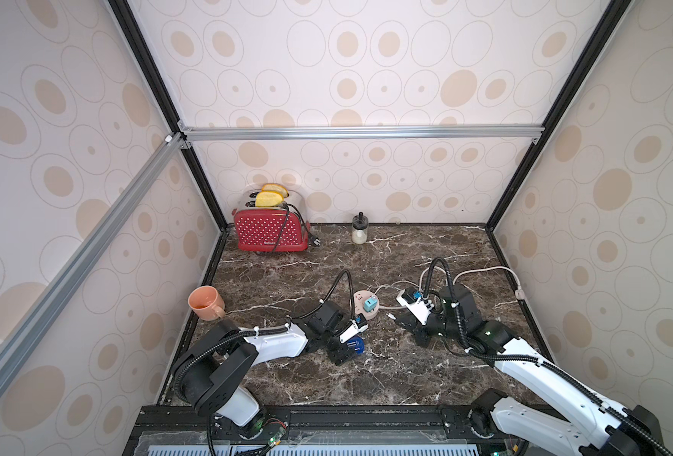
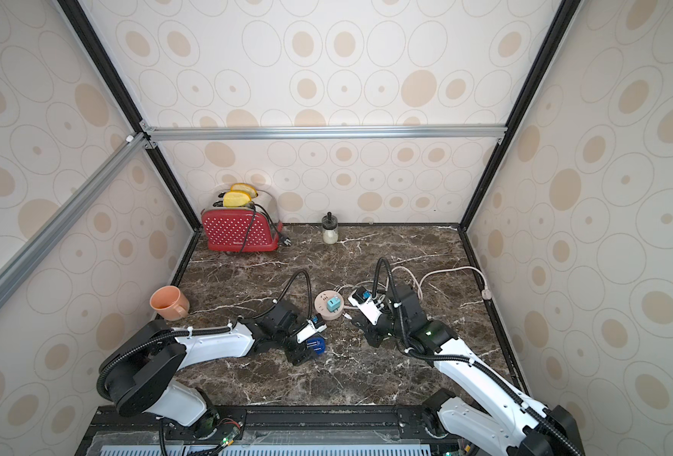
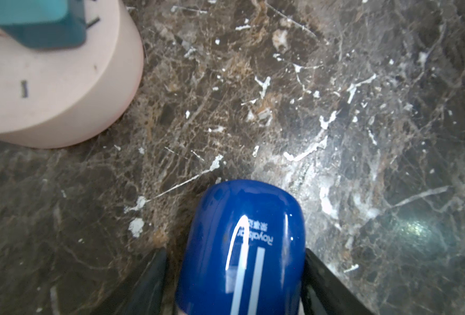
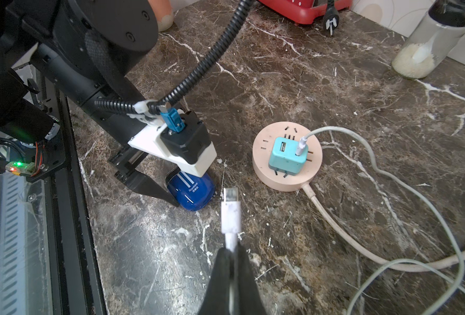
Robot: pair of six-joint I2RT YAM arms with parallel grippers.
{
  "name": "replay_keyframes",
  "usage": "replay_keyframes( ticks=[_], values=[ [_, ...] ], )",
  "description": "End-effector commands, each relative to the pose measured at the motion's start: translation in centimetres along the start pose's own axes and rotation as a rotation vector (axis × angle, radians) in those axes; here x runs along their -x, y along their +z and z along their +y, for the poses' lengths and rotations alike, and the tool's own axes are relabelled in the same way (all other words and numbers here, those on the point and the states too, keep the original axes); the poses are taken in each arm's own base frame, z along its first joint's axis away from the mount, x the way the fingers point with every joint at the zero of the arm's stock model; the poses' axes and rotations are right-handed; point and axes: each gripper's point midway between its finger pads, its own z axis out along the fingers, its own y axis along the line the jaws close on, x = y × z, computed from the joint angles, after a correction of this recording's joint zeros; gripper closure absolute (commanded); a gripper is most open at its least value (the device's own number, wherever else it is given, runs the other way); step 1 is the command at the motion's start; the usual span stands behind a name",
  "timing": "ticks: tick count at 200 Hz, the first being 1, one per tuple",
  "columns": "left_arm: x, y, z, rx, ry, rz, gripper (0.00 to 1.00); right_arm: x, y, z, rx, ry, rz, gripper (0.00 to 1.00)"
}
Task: Charge the electric shaver
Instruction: Pick up the electric shaver from the center of the board.
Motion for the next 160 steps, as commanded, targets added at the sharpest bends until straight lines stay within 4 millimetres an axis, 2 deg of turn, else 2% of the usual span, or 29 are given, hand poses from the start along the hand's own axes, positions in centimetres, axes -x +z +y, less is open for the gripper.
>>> replay_keyframes(
  ticks=[1,57,91,106,123,160],
  values=[
    [-2.4,0.9,-0.7,-0.030,0.017,0.068,0.26,-0.5,-0.2,-0.2,-0.010,0.009,0.009,1.00],
    [-2.7,0.9,-1.3,-0.066,0.008,0.074,0.43,-0.5,0.0,-0.3,-0.011,0.006,0.018,1.00],
    [-1.8,-0.1,-2.1,-0.096,0.024,0.036,0.73,-0.9,0.3,0.5,0.044,0.006,0.051,1.00],
    [-0.6,-1.3,-2.4,-0.101,0.065,-0.005,0.80,-1.3,0.2,0.8,0.063,-0.003,0.080,1.00],
    [1.0,-3.3,-2.9,-0.120,0.146,-0.075,1.00,-1.6,0.0,0.9,0.077,-0.012,0.119,1.00],
    [4.6,-8.6,-3.5,-0.142,0.319,-0.328,1.00,-0.7,-0.4,2.8,0.224,-0.037,0.175,1.00]
  ],
)
